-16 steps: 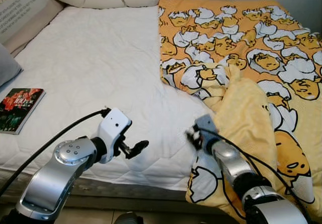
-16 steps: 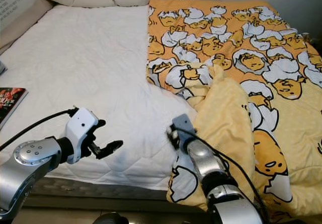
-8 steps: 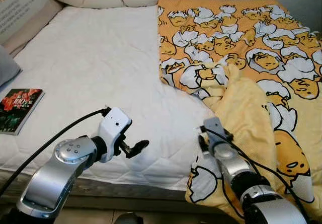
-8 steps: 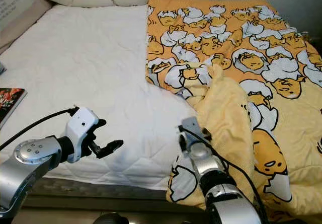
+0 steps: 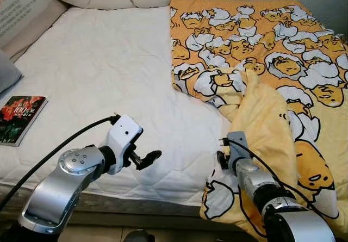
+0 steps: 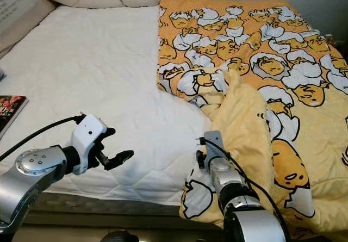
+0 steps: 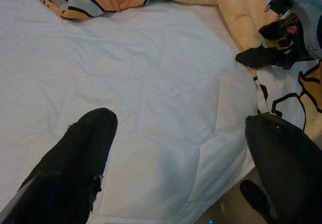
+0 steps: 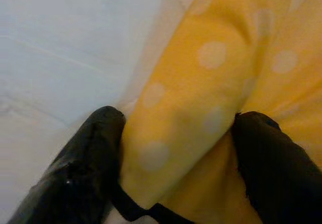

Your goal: Clean up the room

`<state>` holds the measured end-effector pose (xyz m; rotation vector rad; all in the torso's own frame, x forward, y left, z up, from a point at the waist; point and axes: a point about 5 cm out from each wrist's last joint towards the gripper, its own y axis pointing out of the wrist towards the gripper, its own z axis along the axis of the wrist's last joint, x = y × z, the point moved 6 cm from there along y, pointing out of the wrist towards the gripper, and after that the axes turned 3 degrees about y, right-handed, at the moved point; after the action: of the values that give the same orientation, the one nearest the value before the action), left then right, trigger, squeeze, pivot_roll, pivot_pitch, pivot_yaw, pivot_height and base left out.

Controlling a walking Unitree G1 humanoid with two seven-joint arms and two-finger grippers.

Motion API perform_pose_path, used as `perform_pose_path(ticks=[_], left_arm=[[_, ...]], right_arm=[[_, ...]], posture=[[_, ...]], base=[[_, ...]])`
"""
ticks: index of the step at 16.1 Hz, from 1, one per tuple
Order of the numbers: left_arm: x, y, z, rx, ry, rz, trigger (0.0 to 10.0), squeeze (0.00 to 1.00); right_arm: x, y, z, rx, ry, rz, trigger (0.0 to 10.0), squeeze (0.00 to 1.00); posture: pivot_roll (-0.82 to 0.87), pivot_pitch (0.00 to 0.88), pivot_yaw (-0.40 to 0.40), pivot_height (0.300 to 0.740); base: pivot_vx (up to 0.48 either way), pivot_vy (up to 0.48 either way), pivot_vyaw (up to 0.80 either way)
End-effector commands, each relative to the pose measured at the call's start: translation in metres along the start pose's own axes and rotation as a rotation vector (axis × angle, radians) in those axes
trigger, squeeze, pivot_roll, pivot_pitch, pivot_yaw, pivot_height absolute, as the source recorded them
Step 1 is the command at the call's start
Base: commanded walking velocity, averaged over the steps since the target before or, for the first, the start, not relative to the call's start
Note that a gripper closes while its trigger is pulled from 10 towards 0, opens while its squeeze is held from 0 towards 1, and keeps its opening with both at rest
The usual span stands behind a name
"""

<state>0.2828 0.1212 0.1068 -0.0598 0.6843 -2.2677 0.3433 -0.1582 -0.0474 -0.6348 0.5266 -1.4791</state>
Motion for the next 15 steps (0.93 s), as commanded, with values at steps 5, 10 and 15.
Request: perform_pose_path(ticks=[5, 10, 15], left_arm=[[0.001, 0.000, -0.002, -0.011, 0.008, -0.008, 10.0, 0.00], [0.005, 0.002, 0.000, -0.007, 0.005, -0.022, 10.0, 0.00], [0.008, 0.001, -0.001, -0.007, 0.001, -0.026, 10.0, 0.00]], right_arm=[[-0.004, 0.000, -0.007, -0.034, -0.005, 0.048, 0.0, 0.00], [0.002, 0.000, -0.013, -0.046, -0.010, 0.054, 0.0, 0.00], [-0.015, -0.003, -0.010, -0.021, -0.037, 0.228, 0.0, 0.00]], posture=[[0.12, 0.000, 0.035, 0.740], [0.11, 0.000, 0.035, 0.740], [0.11, 0.000, 0.029, 0.740]], base=[[0.000, 0.000, 0.00], [0.000, 0.000, 0.00], [0.000, 0.000, 0.00]])
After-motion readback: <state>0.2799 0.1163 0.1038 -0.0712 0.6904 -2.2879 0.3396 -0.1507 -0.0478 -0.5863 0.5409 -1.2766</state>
